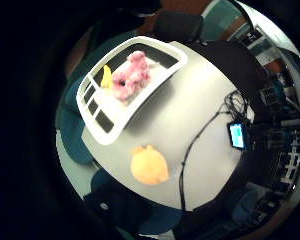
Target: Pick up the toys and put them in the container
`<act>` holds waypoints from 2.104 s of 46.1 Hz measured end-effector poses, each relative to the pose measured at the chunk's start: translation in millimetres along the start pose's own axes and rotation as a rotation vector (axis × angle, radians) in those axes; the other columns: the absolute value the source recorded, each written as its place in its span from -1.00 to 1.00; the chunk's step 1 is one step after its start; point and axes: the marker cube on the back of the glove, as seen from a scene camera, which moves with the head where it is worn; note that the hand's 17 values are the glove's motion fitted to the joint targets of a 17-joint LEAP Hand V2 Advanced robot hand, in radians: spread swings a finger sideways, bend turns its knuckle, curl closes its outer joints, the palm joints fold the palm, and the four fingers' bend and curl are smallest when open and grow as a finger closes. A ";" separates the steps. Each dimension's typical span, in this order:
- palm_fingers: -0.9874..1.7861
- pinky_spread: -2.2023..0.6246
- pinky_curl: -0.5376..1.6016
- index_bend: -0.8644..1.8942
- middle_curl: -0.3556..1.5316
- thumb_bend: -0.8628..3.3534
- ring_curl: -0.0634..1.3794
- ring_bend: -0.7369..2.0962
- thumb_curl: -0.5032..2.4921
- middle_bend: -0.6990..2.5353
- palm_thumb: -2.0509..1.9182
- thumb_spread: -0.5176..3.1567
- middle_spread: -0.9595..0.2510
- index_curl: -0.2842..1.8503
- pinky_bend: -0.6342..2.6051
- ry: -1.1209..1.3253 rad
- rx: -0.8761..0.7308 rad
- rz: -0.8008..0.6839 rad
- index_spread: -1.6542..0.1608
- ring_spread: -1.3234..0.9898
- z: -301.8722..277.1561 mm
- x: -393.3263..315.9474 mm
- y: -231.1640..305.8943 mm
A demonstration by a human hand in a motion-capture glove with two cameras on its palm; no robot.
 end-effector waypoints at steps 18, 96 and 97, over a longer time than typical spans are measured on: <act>-0.49 0.55 -0.24 -0.31 -0.41 -0.61 -0.60 -0.38 -0.44 -0.52 0.05 -0.06 0.55 -0.44 0.03 0.346 -0.369 0.036 0.48 0.14 179.2 66.3 94.1; -0.48 0.52 -0.17 -0.20 -0.18 -0.60 -0.42 -0.22 -0.27 -0.44 0.15 -0.09 0.50 -0.23 0.05 -0.070 0.223 0.000 0.47 0.07 63.3 -67.3 -189.3; -0.47 0.52 -0.17 -0.20 -0.19 -0.60 -0.43 -0.23 -0.28 -0.45 0.15 -0.09 0.50 -0.23 0.05 -0.065 0.223 0.004 0.47 0.08 60.9 -62.9 -185.9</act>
